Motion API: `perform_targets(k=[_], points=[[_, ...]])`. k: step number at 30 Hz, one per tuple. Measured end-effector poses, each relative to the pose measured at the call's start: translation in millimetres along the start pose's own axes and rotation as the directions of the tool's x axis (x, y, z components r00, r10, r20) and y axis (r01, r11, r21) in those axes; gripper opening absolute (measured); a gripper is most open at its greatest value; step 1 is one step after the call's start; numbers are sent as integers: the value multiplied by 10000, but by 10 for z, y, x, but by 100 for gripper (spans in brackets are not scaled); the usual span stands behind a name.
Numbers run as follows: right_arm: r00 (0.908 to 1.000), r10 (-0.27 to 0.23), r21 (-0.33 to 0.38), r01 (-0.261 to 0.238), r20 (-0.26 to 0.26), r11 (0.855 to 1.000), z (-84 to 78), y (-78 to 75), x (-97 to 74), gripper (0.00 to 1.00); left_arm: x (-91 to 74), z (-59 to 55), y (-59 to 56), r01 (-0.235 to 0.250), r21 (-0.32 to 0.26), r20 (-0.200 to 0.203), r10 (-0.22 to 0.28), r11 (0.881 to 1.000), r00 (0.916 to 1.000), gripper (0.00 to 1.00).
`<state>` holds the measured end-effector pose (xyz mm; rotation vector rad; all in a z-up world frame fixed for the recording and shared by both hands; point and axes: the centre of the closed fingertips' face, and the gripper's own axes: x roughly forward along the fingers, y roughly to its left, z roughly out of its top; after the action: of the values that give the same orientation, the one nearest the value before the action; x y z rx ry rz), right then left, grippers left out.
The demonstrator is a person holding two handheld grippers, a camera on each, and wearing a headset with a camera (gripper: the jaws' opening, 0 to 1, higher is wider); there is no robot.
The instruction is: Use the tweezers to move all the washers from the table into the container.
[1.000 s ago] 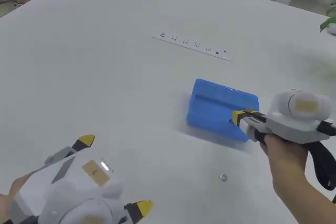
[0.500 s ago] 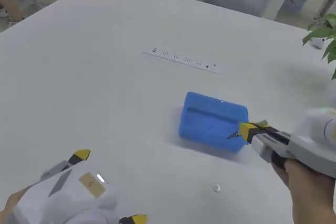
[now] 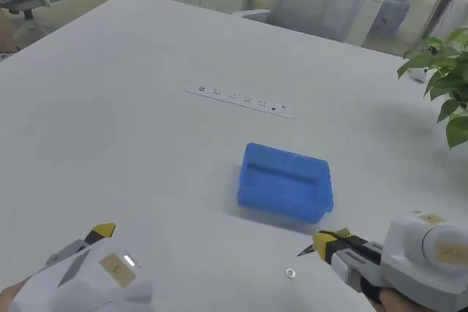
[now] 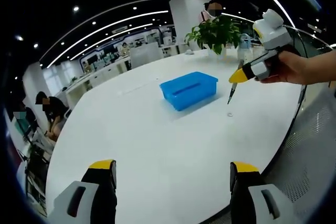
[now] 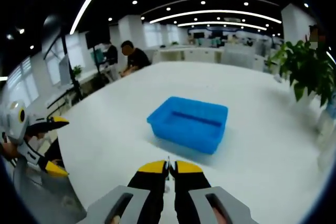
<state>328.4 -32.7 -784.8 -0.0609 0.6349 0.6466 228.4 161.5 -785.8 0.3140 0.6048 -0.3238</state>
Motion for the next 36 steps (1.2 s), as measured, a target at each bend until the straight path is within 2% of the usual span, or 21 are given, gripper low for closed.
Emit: perform_targets(k=[7, 17, 26, 29, 31, 33, 36], points=[[9995, -24, -84, 21, -307, 10000, -146, 27, 25, 2, 6, -16, -14, 43, 66, -91, -43, 10000, 9999, 91], [9997, -36, 227, 42, -253, 9997, -127, 3, 87, 2, 12, -19, -8, 7, 117, -118, -5, 9999, 9999, 91], [9998, 36, 289, -29, -216, 9996, -154, 64, 102, 2, 17, -32, -8, 13, 127, -194, -11, 9999, 9998, 91], [9996, 41, -161, -46, -280, 9999, -157, 102, 113, 2, 20, -41, -10, 18, 148, -248, -14, 9999, 9997, 91], [9992, 73, -827, -104, -384, 9965, -176, 159, 115, 2, 21, -39, -13, 25, 163, -237, -22, 9999, 9997, 91], [9989, -118, -1483, 49, -456, 9889, -181, 162, 108, 1, 20, -38, -12, 19, 162, -231, -15, 9999, 9997, 91], [9983, -158, -1665, 63, -558, 9860, -177, 191, 117, 1, 20, -44, -11, 25, 131, -258, -21, 9999, 9997, 91]])
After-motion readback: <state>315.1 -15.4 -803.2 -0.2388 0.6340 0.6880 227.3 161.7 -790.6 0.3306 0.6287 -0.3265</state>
